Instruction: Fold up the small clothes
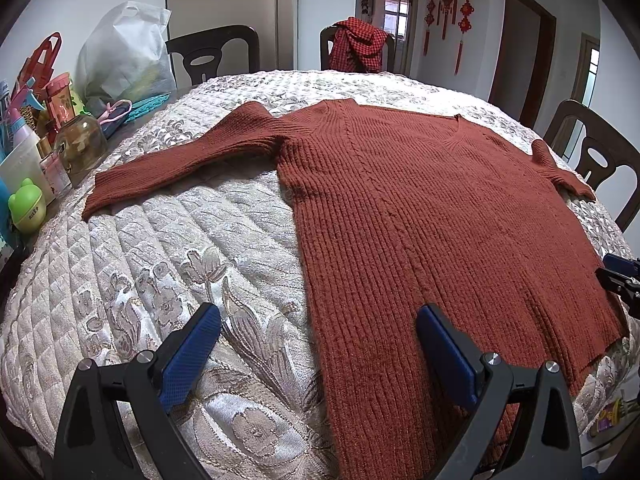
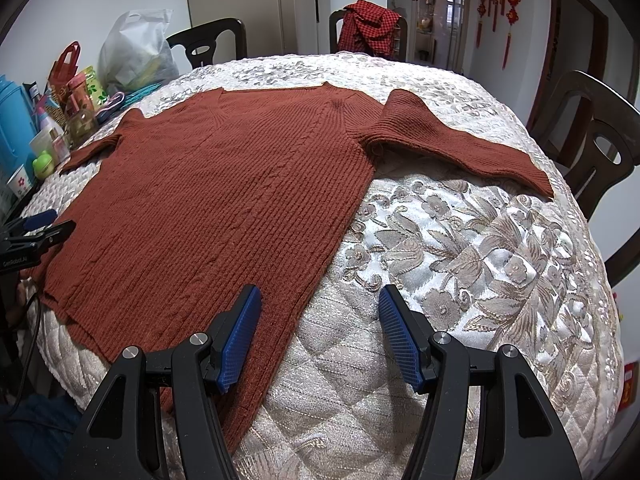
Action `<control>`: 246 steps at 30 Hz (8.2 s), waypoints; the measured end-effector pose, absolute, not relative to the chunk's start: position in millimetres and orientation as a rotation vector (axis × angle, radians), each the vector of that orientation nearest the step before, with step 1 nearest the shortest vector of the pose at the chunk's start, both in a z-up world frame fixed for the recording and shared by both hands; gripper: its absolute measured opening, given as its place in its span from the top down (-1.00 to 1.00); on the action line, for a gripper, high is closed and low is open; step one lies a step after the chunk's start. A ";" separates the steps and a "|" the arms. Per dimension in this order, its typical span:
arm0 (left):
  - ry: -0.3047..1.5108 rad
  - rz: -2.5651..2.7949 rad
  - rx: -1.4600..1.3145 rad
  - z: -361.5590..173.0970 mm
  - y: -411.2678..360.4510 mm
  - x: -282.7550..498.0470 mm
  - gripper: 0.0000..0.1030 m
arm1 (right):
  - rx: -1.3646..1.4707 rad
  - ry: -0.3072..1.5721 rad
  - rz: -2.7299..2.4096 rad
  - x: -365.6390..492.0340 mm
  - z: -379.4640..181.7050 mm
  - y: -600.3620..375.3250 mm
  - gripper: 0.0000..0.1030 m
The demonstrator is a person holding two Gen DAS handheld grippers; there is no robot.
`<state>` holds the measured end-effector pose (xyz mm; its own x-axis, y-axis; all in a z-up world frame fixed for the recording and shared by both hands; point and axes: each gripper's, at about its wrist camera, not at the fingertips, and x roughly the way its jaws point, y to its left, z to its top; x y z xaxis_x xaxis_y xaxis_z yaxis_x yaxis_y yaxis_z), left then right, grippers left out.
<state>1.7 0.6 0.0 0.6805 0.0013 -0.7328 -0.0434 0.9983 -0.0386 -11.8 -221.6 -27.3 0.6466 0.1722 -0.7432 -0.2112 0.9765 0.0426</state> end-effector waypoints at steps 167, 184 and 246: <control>0.730 -0.226 -0.202 62.5 17.4 154.4 0.34 | 0.116 0.823 0.424 87.5 11.8 -180.8 -0.20; 0.808 -0.137 -0.225 26.4 63.8 169.5 0.35 | 0.086 0.966 0.508 190.0 -11.0 -101.9 0.90; 0.855 -0.171 -0.054 12.2 -3.9 97.5 0.13 | 0.655 0.777 -0.001 81.2 -21.2 -368.6 0.17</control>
